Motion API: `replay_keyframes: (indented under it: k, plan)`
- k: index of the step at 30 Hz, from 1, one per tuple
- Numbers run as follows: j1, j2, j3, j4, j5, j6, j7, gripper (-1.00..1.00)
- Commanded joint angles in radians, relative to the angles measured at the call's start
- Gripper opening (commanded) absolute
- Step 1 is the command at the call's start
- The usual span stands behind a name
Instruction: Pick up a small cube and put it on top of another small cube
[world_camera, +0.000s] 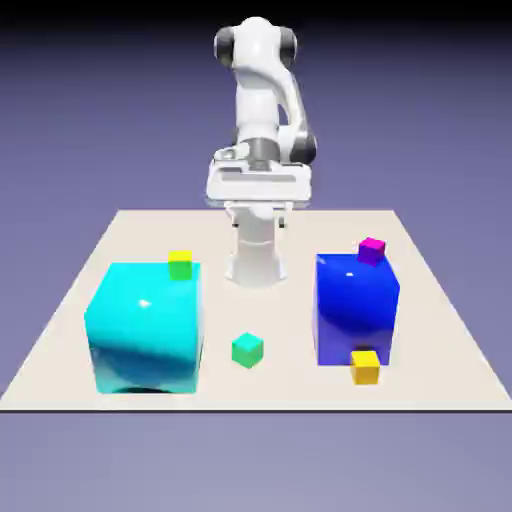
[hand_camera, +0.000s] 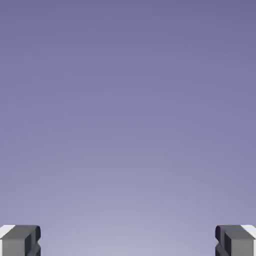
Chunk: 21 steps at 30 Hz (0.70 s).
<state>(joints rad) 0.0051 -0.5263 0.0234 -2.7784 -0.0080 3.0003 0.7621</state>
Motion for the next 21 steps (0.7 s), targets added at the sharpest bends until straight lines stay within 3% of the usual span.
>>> replay_keyframes:
  k: [1,21]
  plan:
    - [-0.006,0.036,0.019,0.026,-0.007,-0.030,0.017,0.00]
    - [-0.121,0.761,0.407,0.551,-0.139,-0.639,0.367,0.00]
